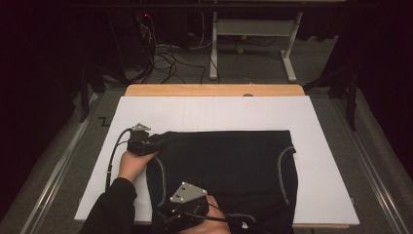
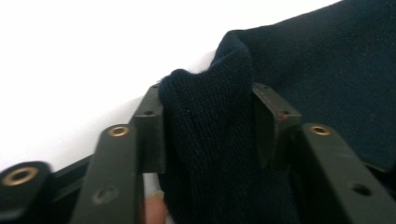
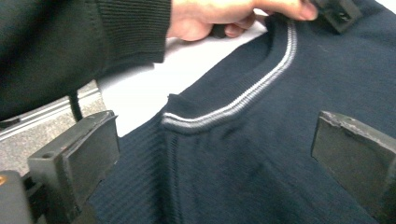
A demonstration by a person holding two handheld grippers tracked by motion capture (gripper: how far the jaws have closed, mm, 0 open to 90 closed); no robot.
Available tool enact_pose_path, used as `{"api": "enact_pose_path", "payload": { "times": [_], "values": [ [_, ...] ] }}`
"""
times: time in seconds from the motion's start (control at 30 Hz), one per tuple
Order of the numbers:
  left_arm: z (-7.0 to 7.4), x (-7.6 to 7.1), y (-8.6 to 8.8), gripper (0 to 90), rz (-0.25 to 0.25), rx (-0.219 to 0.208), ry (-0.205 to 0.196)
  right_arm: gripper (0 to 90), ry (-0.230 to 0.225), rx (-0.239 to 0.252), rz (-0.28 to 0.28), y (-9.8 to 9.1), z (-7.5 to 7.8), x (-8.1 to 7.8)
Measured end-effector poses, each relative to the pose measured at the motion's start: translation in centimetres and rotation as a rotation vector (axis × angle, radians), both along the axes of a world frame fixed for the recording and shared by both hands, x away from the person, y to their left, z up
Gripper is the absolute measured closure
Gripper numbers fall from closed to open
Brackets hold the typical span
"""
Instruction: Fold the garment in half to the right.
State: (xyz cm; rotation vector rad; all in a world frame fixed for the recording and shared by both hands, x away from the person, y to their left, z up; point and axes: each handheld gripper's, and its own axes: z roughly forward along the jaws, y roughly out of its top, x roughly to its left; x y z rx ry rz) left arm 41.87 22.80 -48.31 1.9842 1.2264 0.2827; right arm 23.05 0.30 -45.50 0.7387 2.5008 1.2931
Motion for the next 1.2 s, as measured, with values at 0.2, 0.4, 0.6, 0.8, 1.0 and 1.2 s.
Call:
{"api": "enact_pose_path", "payload": {
  "times": [0.2, 0.4, 0.6, 0.8, 1.0, 1.2],
  "values": [
    [0.0, -0.1, -0.1, 64.4, -0.017, -0.003, 0.001, 8.5, 0.022, -0.022, 0.026, 1.7, -0.1, -0.2],
    [0.0, -0.2, -0.2, 68.7, -0.023, 0.002, -0.005, 13.7, 0.066, -0.078, 0.026, 3.2, -0.9, -0.3],
    [0.0, -0.2, -0.1, 68.6, -0.027, -0.004, -0.001, 17.3, 0.093, -0.121, 0.036, 4.2, -1.8, -0.3],
    [0.0, -0.3, -0.2, 68.5, -0.029, -0.002, -0.004, 17.8, 0.096, -0.140, 0.031, 4.6, -2.2, -0.4],
    [0.0, -0.2, -0.2, 68.5, -0.030, -0.006, -0.002, 18.8, 0.085, -0.157, 0.020, 4.8, -2.4, -0.6],
    [0.0, -0.3, -0.2, 68.4, -0.028, -0.004, -0.004, 25.5, 0.061, -0.184, -0.010, 5.0, -2.4, -0.8]
  ]
}}
